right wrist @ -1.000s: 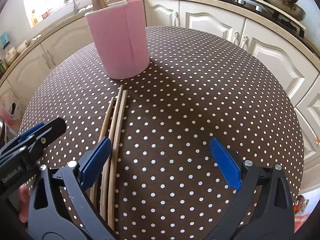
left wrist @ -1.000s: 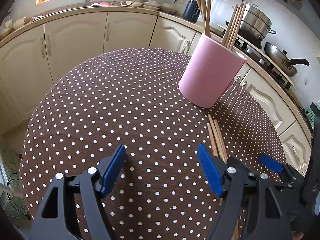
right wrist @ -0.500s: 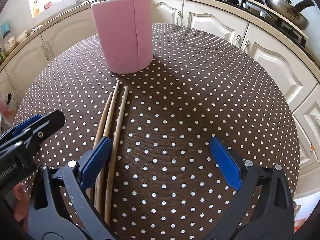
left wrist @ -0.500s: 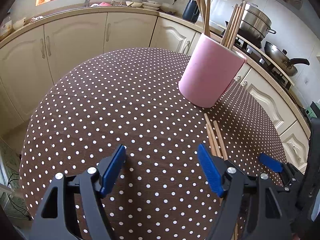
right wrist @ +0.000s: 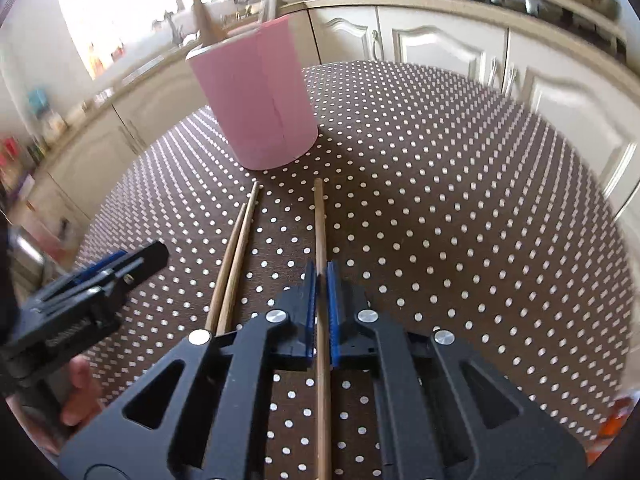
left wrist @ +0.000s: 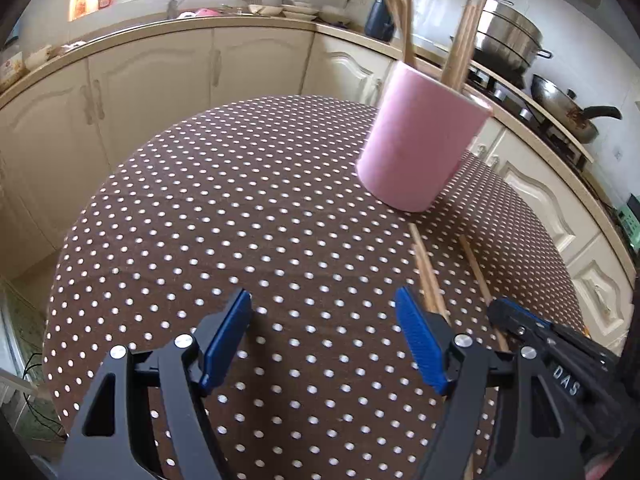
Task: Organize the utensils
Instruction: 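Close the right gripper on a chopstick while the left gripper closes on it too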
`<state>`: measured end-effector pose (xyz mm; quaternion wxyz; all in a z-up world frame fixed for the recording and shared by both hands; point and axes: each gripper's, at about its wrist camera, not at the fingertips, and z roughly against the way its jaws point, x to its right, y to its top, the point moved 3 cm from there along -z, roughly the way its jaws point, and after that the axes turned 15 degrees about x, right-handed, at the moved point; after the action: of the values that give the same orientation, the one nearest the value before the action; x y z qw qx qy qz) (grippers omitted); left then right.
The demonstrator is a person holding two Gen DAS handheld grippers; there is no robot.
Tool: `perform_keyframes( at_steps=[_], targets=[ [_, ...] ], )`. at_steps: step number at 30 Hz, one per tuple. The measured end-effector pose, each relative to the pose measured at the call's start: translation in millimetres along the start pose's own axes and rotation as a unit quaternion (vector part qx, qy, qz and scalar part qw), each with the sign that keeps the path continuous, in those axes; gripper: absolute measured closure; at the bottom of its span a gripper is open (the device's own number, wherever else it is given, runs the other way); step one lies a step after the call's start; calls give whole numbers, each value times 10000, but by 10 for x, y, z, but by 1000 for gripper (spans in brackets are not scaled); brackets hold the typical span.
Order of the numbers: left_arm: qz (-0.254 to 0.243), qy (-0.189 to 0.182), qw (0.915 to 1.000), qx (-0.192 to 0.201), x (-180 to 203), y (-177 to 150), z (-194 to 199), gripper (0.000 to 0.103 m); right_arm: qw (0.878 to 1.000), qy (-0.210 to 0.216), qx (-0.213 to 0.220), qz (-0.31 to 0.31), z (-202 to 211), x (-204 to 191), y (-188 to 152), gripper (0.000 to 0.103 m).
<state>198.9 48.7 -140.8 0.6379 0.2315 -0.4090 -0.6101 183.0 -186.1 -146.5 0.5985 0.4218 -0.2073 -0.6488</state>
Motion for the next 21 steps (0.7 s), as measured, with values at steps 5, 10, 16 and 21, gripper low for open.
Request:
perform_keyframes(
  at_steps=[5,10,16,21],
  targets=[
    [-500,-422,9978,41,329,24,108,30,9988,311,-19,-383,14,106,-8,97],
    [-930,-428,9941,-346,603,-56,16,29,9981,390,-30,-472,31,100,-18,97],
    [-1073,85,9930,-479,587,-99,-114,29,9976,443,-38,-529,53,124,-20,97],
    [-1309,285,9900,-450,669,-71,-177,27,9977,441,-42,-521,52,135,-13,97]
  ],
)
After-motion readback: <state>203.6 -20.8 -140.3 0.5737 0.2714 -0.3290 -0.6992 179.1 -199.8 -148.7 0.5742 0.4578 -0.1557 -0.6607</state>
